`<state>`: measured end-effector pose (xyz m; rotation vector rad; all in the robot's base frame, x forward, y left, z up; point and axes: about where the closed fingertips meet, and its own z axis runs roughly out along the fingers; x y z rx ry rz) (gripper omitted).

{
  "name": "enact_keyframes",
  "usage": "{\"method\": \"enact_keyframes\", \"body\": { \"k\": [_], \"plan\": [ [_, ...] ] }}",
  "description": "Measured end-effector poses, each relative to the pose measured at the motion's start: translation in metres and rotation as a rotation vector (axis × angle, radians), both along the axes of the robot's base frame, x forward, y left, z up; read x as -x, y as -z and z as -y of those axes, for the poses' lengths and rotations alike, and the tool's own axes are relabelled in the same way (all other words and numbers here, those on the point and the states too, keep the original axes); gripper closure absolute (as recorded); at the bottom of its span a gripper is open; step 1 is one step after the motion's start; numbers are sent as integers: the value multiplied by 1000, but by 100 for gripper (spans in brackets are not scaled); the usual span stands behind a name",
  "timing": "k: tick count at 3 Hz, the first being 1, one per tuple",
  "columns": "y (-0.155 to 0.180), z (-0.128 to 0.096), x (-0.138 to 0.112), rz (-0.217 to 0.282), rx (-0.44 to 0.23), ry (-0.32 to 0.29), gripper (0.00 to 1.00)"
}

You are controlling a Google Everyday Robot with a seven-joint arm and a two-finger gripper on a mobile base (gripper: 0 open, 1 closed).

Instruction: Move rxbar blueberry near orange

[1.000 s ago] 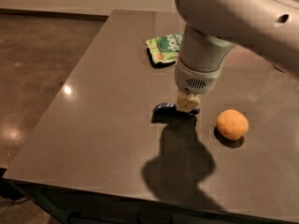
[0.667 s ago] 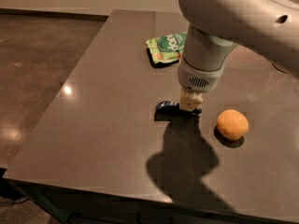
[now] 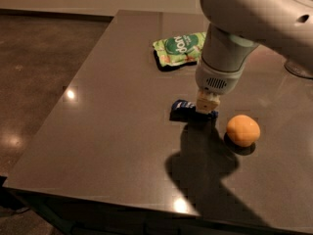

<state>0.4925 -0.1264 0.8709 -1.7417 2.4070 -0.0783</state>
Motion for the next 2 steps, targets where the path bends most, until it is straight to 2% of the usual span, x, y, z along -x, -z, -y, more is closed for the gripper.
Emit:
{"method": "enact_keyframes", "body": {
  "k": [2],
  "plan": [
    [-9,24,-8,10,-14,68,13]
  ]
}}
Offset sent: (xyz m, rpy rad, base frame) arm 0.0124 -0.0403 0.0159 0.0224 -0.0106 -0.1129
